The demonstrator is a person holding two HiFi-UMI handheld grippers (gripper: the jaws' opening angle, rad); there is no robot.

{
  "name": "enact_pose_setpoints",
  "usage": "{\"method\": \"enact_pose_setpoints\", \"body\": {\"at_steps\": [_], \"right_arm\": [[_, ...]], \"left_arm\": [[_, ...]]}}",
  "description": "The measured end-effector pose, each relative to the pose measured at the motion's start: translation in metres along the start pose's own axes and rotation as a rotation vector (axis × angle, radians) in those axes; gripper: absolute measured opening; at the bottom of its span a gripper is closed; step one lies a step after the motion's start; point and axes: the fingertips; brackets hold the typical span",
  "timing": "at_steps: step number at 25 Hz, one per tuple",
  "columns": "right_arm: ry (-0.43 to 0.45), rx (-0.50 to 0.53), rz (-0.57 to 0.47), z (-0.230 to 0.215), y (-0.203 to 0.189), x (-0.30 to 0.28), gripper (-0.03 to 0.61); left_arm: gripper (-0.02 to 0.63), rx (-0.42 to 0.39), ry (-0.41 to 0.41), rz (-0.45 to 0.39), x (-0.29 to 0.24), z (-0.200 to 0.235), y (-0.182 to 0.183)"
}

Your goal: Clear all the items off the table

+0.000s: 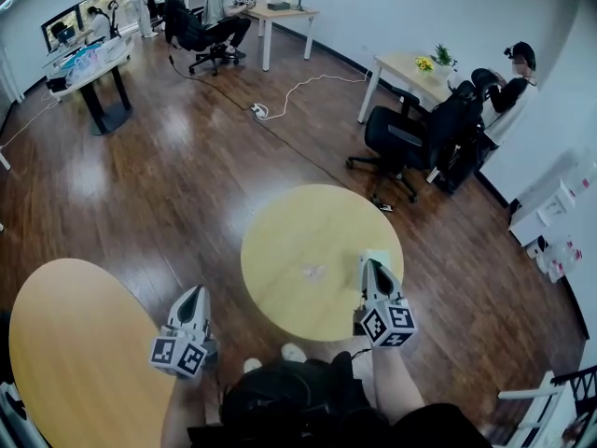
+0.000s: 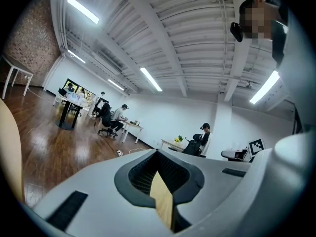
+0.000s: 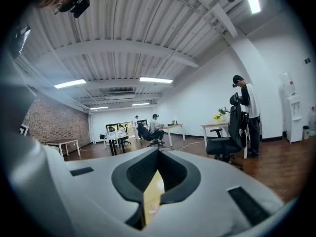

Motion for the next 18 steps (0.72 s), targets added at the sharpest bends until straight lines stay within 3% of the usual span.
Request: {"method": "enact_pose_setpoints", "body": {"at_steps": [18], "right_arm": [[-0.032, -0.052, -0.038, -0.028, 0.004, 0.011, 0.002]], "left_arm": [[-0.002, 0.001, -0.014, -0.032, -0.006, -0.007, 0.012]]}}
Point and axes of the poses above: the fingertips, and each gripper's own axes: x backward along the fingers, z to its left, y out of its top, and after that the axes turned 6 degrees about -z, right-handed
